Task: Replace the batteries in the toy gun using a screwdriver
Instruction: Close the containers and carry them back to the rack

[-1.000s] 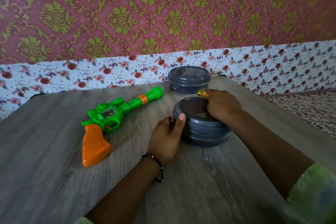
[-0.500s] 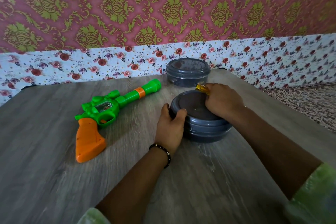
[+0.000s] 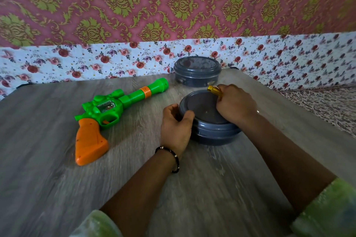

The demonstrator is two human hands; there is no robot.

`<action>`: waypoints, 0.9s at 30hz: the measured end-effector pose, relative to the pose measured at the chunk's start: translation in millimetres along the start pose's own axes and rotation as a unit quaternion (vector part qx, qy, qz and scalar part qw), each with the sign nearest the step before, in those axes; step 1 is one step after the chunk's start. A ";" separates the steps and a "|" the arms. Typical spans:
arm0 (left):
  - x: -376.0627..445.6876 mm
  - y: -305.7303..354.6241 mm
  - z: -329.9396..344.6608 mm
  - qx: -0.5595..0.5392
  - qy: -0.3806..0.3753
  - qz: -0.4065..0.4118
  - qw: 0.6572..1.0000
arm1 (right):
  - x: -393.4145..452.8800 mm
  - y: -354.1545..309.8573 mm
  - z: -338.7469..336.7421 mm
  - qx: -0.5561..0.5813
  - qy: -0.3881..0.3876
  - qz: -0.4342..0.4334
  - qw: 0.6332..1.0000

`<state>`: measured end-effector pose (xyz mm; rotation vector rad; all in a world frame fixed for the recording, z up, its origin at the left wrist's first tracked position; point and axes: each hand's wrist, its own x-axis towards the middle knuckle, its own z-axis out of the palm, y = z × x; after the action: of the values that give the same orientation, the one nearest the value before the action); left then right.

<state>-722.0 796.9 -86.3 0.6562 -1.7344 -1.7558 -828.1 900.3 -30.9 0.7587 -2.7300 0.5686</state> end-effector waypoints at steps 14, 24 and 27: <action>40.0 20.2 0.5 0.099 0.016 -0.058 0.993 | 4.2 5.9 -0.2 0.030 -0.013 0.018 0.999; 29.3 3.6 -9.3 -0.055 -0.053 -0.027 0.997 | 7.7 3.1 0.1 0.127 -0.016 0.148 0.981; 33.7 5.7 -11.8 -0.160 -0.046 -0.027 0.986 | 20.3 -8.1 3.1 0.152 -0.059 0.124 0.979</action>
<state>-737.4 764.9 -79.2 0.4920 -1.4552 -2.0727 -841.1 883.6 -24.4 0.5319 -2.9061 1.0465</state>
